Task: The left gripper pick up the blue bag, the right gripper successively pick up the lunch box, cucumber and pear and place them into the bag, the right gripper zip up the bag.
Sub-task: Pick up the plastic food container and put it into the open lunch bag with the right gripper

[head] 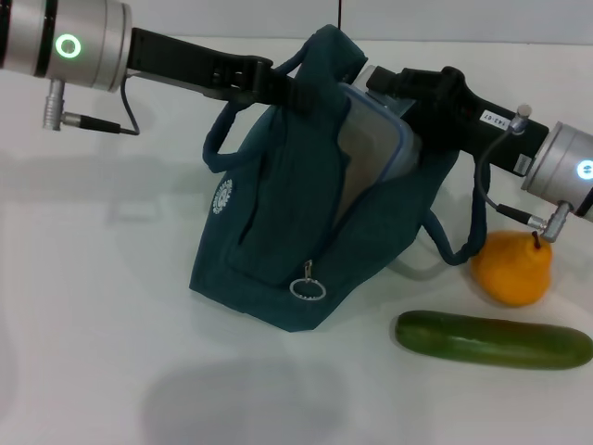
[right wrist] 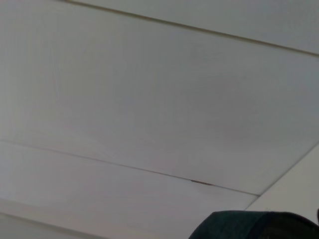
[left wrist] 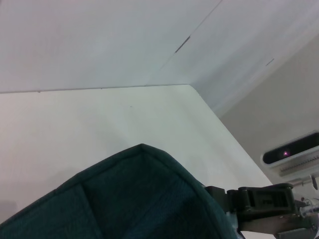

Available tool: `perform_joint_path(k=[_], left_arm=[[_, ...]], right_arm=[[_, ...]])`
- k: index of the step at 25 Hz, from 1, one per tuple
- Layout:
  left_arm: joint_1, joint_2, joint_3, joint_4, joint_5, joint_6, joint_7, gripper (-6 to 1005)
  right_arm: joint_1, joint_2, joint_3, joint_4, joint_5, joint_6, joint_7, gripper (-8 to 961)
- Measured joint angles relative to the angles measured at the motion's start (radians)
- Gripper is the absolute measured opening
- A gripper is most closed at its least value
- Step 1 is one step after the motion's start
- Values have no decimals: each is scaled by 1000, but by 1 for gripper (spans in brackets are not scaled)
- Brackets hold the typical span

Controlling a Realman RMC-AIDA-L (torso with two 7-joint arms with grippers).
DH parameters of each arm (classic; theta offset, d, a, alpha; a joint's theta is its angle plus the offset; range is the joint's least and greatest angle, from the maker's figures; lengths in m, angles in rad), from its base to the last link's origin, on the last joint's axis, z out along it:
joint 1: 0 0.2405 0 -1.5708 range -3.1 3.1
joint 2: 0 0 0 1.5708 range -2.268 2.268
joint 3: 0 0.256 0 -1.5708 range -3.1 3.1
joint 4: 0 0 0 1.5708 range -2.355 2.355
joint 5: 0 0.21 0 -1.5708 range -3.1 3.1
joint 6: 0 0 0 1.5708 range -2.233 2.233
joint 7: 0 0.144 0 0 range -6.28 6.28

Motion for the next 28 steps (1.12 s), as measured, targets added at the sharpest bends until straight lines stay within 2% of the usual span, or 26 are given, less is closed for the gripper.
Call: perform_joint_path(k=[9, 14, 24, 28], left_arm=[[-5, -3, 0, -1, -5, 8, 9, 68], [5, 4, 0, -11, -25, 16, 10, 69], [32, 22, -6, -36, -28, 16, 13, 70], [45, 29, -8, -39, -28, 16, 13, 70]], right_arm=[[51, 0, -48, 0, -8, 23, -51, 99], [93, -3, -80, 2, -43, 30, -60, 99], [92, -6, -73, -3, -79, 22, -69, 98], [85, -7, -69, -3, -77, 20, -91, 145]])
